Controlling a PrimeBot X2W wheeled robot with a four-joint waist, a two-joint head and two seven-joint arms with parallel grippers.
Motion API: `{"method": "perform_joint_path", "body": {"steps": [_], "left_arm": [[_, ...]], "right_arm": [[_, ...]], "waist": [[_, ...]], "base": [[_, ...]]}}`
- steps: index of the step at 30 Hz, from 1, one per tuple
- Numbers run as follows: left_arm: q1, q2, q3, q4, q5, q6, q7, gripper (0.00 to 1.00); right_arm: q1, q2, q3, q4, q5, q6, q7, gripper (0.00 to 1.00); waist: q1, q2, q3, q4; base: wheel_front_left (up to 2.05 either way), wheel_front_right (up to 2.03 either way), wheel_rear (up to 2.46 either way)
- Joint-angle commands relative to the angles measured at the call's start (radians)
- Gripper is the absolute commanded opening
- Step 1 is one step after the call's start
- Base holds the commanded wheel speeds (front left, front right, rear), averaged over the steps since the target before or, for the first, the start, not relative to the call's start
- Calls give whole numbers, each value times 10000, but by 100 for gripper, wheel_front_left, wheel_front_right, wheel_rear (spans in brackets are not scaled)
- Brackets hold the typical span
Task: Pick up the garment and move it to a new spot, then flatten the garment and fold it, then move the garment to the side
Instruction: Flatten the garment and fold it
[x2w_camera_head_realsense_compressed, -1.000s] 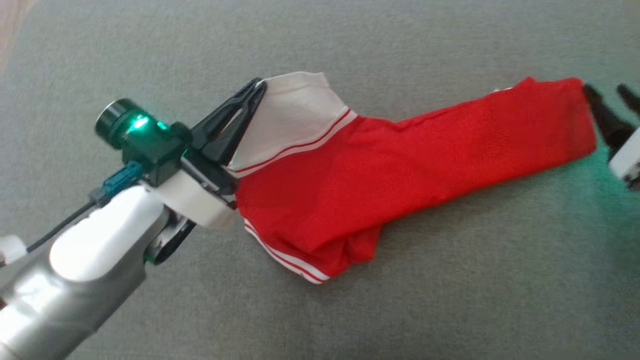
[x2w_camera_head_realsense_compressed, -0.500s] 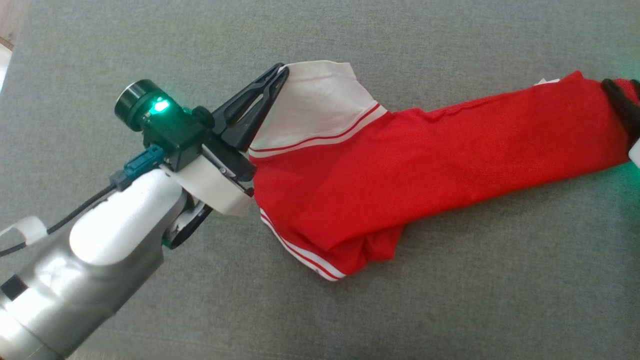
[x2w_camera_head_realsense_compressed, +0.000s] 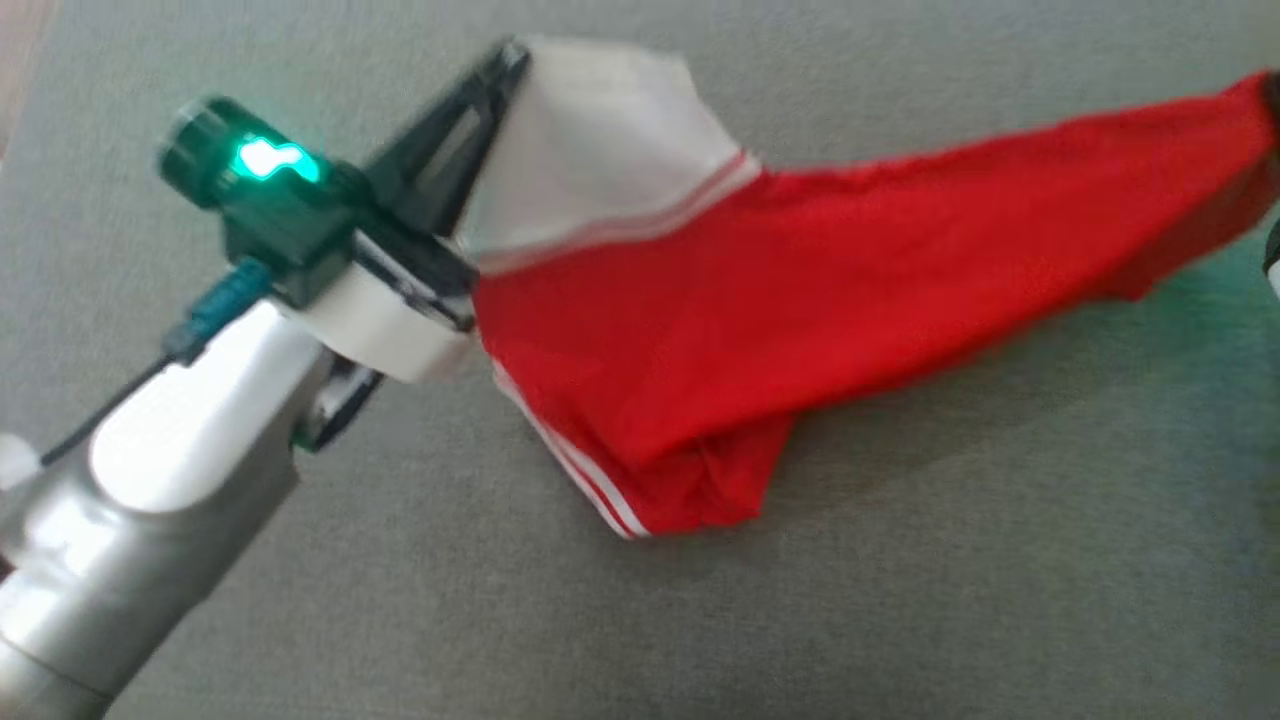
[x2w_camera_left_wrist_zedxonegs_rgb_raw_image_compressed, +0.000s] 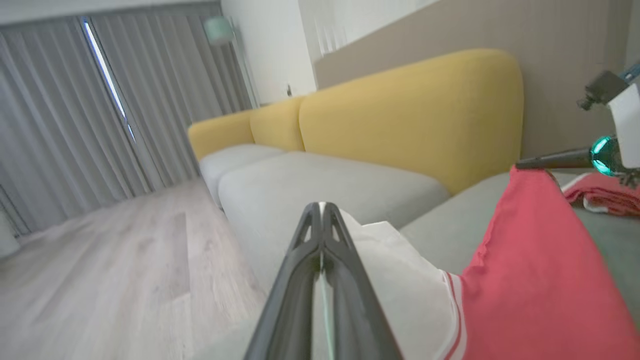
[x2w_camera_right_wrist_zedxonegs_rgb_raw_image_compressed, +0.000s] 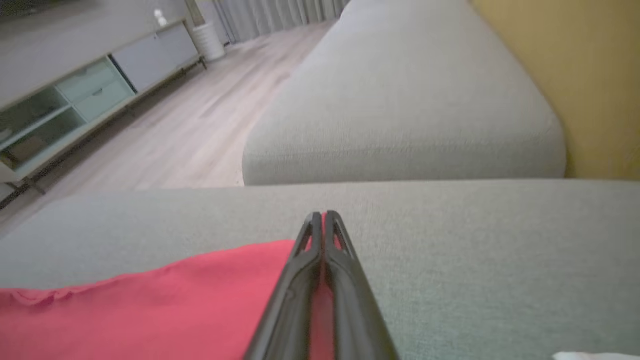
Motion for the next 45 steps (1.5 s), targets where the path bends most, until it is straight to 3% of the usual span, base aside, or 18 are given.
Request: {"method": "perform_joint_path", "body": {"steps": [1,8,16,26,33,37,41,45], "left_arm": [[-212,409,814,-410,219,95,-49,0],[807,720,2550,-1312,1082,228,-50,0],[1685,1430,3916,-2246,1432,226,-50,0],[1659,2193,4937,-3145,1258,163,2,0],[-568,1706,4523,-2161,1088,-678,682,0],[-3123,828,3751,-67,1569,-1054,997,0],[-5093,270,3292,1999,2211,-1147,783,0],[-6686,-141,3198,3665,3158,-629,169,0]], "right_arm": [[30,-503,55,-324,108,65,-455,0],[595,-817,102,-1276,249,65,-1673,0],[801,-1294,-322,-2742,-215,65,-1778,0],[467,-1750,-1459,-3848,-537,65,-1771,0],[-1007,-644,-1557,-3113,-1681,65,-1058,0],[-2794,447,-1385,-1782,-2460,65,-646,0],[-4360,1401,-1182,-352,-3024,65,-777,0],[-5610,2115,-1125,1010,-3537,65,-1366,0]], "waist": [[0,0,-445,-367],[0,0,-1766,-1337],[0,0,-2894,-2568],[0,0,-3315,-3317],[0,0,-2629,-3308],[0,0,-1425,-3016],[0,0,-326,-2912],[0,0,308,-2812]], "base": [[0,0,0],[0,0,0],[0,0,0],[0,0,0],[0,0,0],[0,0,0],[0,0,0],[0,0,0]]}}
